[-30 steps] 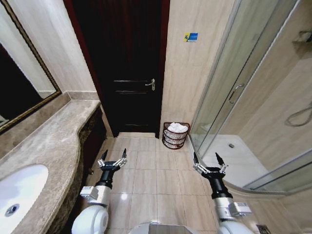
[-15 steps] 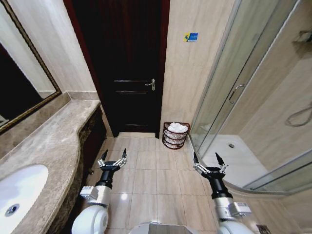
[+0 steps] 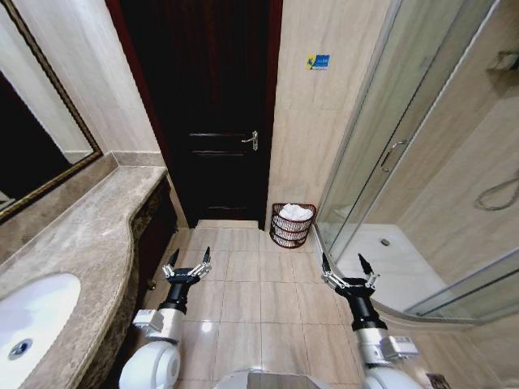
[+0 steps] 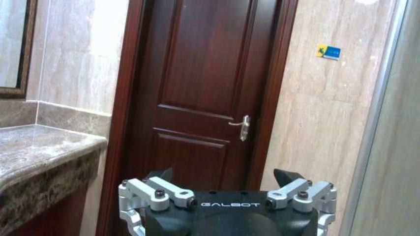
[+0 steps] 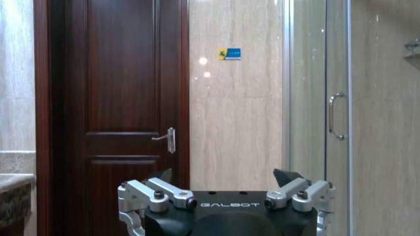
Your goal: Discard the used towel into the hamper.
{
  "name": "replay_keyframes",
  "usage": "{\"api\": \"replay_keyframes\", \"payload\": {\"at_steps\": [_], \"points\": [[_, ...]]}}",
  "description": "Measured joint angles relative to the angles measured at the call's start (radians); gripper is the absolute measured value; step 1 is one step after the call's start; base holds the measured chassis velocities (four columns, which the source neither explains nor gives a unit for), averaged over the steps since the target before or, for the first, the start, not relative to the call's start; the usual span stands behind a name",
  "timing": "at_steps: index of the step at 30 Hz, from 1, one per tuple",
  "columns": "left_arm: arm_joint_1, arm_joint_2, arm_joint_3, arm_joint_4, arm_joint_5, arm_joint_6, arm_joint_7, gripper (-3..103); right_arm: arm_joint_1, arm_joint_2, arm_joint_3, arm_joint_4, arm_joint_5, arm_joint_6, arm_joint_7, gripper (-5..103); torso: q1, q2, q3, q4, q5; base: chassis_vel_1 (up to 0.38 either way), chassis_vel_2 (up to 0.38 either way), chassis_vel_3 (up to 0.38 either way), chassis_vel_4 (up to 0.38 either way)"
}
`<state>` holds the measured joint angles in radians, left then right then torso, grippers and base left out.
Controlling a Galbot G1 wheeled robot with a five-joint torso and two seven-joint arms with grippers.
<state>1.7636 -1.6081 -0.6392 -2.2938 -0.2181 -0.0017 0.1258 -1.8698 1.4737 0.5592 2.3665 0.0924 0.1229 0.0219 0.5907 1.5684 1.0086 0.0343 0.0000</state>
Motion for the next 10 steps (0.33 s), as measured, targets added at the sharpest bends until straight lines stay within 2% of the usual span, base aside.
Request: {"api": "replay_keyframes", "payload": {"at_steps": [10], "points": [[0.0,0.0,0.0,0.0,0.0,0.0,0.0,100,0.0,0.0,0.0,0.0,0.0,0.0,0.0,100,0.0,0.0,0.0,0.0,0.0,0.0,0.0,0.0,0.0]]}}
